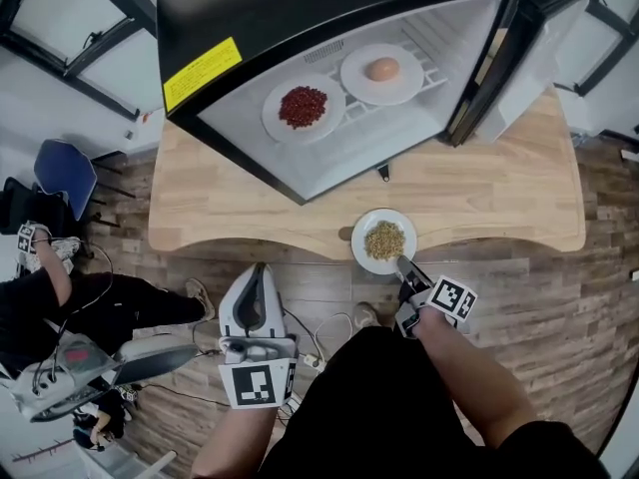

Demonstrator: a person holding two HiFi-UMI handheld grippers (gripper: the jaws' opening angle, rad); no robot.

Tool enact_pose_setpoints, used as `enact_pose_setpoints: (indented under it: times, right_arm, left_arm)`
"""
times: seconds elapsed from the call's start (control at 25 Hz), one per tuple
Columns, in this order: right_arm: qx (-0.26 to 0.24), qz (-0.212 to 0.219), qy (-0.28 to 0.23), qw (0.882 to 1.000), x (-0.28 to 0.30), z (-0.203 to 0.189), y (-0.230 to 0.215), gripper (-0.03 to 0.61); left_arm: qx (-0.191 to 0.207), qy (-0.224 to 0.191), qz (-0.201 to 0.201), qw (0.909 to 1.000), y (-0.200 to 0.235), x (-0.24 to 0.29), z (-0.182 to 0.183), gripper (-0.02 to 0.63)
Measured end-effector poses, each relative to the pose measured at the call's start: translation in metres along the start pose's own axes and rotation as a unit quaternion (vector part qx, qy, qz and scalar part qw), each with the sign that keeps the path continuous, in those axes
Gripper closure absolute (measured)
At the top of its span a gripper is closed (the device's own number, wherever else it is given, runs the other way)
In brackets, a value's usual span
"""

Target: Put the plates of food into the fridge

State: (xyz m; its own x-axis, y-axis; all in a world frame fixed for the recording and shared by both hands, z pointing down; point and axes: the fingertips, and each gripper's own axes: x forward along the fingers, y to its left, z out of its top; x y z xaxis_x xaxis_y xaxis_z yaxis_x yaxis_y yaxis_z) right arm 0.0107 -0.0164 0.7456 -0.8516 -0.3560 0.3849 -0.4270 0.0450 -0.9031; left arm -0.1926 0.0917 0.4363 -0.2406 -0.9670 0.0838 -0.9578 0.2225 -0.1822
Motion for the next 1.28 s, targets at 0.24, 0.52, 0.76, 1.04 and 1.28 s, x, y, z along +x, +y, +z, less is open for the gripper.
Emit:
enact_pose_setpoints:
  times: [0.24, 0.52, 0.76, 1.04, 1.28]
  right_arm:
    - [0.036, 0.013, 0.0, 0.999, -0.006, 0.002, 0.017, 0.545]
    - [0.029, 0.033, -0.01, 0.999, -0.019, 0.024, 0.042, 0.545]
    - [0.005, 0.036, -0.011, 0.999, -0.022, 0.05, 0.066, 0.545]
    - [-0.015, 0.057, 0.004, 0.998, -0.01, 0.077, 0.1, 0.545]
    - [-0.028, 0.067, 0.023, 0.997, 0.012, 0.099, 0.121, 0.544]
  left_arm:
    - [-0.009, -0.004, -0.004, 0.9999, 0.002, 0.001, 0.001, 0.611]
    - [-0.026, -0.017, -0.002, 0.9995, 0.002, 0.008, 0.009, 0.609]
    - [-0.033, -0.03, 0.013, 0.9989, 0.012, 0.015, 0.023, 0.61]
    - [-0.055, -0.036, 0.046, 0.9968, 0.025, 0.018, 0.037, 0.61]
    - [-0.052, -0.032, 0.08, 0.995, 0.04, 0.025, 0.043, 0.609]
